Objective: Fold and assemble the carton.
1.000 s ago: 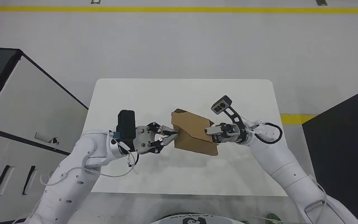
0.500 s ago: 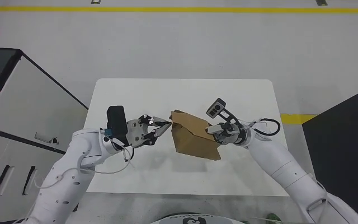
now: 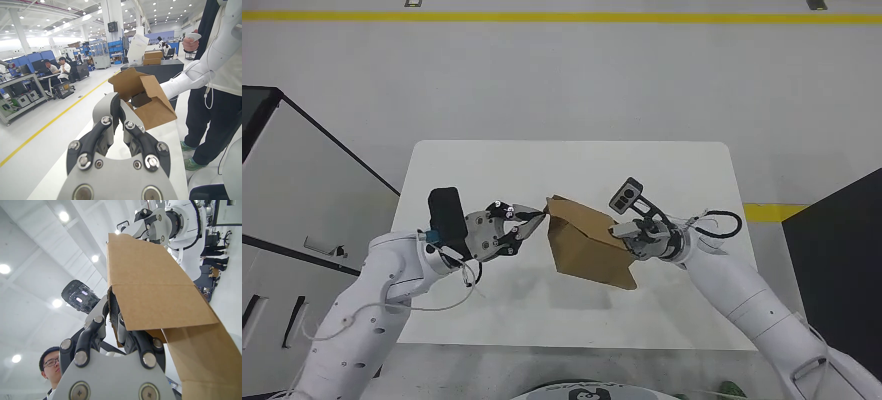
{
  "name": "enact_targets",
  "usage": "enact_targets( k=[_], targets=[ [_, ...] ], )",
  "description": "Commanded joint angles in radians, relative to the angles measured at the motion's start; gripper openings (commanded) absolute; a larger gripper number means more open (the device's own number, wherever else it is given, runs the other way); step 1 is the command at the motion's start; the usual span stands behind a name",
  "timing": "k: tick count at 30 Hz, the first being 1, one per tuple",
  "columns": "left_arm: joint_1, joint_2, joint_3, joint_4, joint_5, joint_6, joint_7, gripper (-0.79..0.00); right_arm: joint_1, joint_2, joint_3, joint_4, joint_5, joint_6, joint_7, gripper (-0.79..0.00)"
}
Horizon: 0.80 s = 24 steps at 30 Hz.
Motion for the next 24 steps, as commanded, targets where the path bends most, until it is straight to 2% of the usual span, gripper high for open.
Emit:
enact_targets(
  k=[1, 8, 16, 24],
  targets=[
    [0.002, -0.001, -0.002, -0.002, 0.002, 0.006, 0.0, -0.785, -0.007, -0.001, 0.005, 0.005, 0.023, 0.034, 0.015, -0.785],
    [0.007, -0.003, -0.008, -0.01, 0.023, 0.032, 0.002, -0.785, -0.018, -0.009, -0.001, -0.003, 0.053, 0.124, 0.016, -0.785],
    [0.006, -0.008, 0.009, -0.014, 0.046, 0.087, -0.013, -0.785, -0.022, -0.011, -0.008, -0.01, 0.038, 0.145, 0.016, -0.785],
    [-0.017, -0.011, 0.033, 0.004, 0.014, 0.029, -0.005, -0.785, -0.023, -0.012, -0.007, -0.009, 0.036, 0.144, 0.016, -0.785]
  ],
)
